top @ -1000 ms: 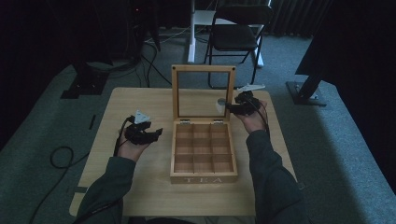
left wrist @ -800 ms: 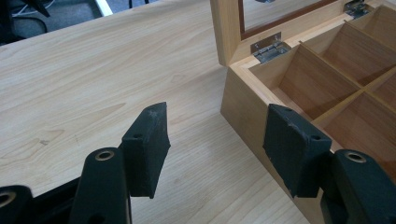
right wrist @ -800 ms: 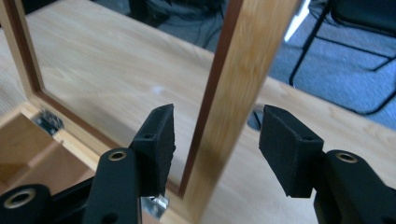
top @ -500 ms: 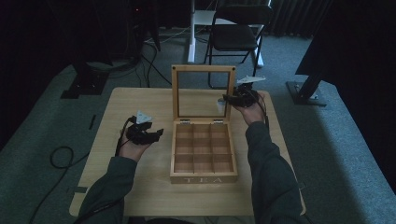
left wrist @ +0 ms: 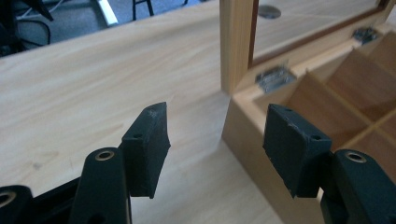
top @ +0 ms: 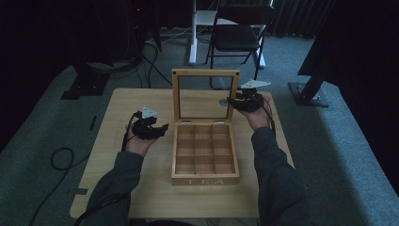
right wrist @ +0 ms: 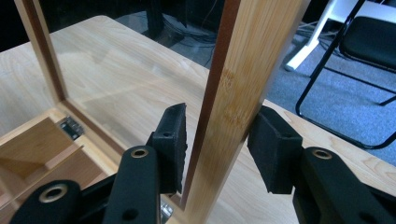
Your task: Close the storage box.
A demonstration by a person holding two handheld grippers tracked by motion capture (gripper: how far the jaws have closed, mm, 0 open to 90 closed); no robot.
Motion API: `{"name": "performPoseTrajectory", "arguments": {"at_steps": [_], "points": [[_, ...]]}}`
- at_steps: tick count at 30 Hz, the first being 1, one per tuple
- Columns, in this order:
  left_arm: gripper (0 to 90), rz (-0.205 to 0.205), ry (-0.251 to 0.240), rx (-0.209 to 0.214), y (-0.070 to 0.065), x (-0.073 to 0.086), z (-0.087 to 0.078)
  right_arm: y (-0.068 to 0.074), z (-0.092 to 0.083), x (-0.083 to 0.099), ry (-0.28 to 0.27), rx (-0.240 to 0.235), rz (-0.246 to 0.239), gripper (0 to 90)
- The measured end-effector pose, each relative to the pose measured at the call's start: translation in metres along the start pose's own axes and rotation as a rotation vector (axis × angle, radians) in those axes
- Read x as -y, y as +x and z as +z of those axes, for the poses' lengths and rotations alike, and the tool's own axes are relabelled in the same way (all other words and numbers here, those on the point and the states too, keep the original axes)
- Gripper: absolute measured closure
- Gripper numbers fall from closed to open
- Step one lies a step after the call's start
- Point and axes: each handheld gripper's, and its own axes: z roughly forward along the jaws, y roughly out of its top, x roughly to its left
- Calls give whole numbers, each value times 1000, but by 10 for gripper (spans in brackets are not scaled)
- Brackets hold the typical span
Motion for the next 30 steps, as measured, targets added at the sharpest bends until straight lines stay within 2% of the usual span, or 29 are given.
{"name": "performPoseTrajectory", "arguments": {"at_steps": [4, 9, 14, 16, 20, 21, 24, 30], "points": [[404, 24, -18, 7, -12, -17, 5, 9, -11, 5, -14, 11, -46, 573], [411, 45, -30, 6, -23, -29, 8, 16, -20, 12, -37, 10, -55, 577], [572, 61, -38, 26, -28, -38, 5, 21, -27, 17, -43, 7, -63, 593], [615, 67, -34, 7, -29, -39, 4, 23, -30, 18, -43, 5, -74, 598], [715, 74, -23, 1, -26, -40, 0, 27, -35, 22, -43, -2, -84, 587], [719, 78, -16, 8, -27, -40, -1, 27, -36, 23, -43, -2, -90, 587], [735, 113, -11, -7, -29, -39, -4, 29, -40, 25, -38, 11, -101, 593], [772, 101, -28, -3, -29, -38, -9, 33, -52, 29, -28, 26, -107, 620]]}}
